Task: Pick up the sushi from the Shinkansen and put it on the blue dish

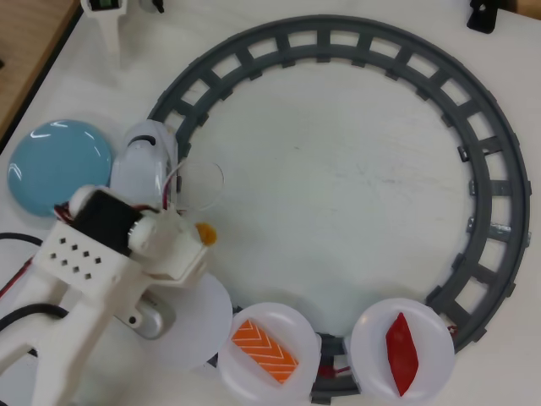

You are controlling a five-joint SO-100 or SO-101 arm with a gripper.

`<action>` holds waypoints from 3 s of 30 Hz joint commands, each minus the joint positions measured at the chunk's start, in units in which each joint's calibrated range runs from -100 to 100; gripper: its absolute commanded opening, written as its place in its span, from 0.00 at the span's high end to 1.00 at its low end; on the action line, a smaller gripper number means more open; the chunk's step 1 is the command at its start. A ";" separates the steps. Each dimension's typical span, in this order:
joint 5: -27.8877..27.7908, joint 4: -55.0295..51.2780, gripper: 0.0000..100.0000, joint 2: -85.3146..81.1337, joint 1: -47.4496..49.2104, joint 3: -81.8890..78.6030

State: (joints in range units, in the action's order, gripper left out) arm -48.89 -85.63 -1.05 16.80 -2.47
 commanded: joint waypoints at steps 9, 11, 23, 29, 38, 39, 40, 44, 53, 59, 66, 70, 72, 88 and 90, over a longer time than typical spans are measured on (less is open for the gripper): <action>6.00 -4.77 0.97 -6.70 9.70 11.22; 8.15 -4.26 0.97 -6.70 12.08 11.04; 22.37 0.41 0.97 -6.70 29.86 10.86; 25.67 1.77 0.97 -5.79 35.05 10.04; 30.43 16.29 0.97 2.09 38.57 2.20; 30.79 16.80 0.97 4.25 38.49 2.47; 31.16 16.88 0.97 5.99 38.49 3.01; 32.57 18.50 0.97 12.96 37.34 7.25; 35.18 24.27 0.97 23.91 37.25 13.11; 35.45 26.48 0.97 25.32 38.22 14.91; 34.98 26.65 0.89 25.73 40.60 14.82; 34.98 26.56 0.84 25.65 40.69 14.82; 34.98 26.22 0.83 25.65 40.77 14.82; 34.40 14.34 0.76 15.53 39.89 20.59; 34.71 11.28 0.76 10.97 39.89 19.96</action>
State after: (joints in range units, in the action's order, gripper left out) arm -14.43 -70.76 19.78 57.42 14.27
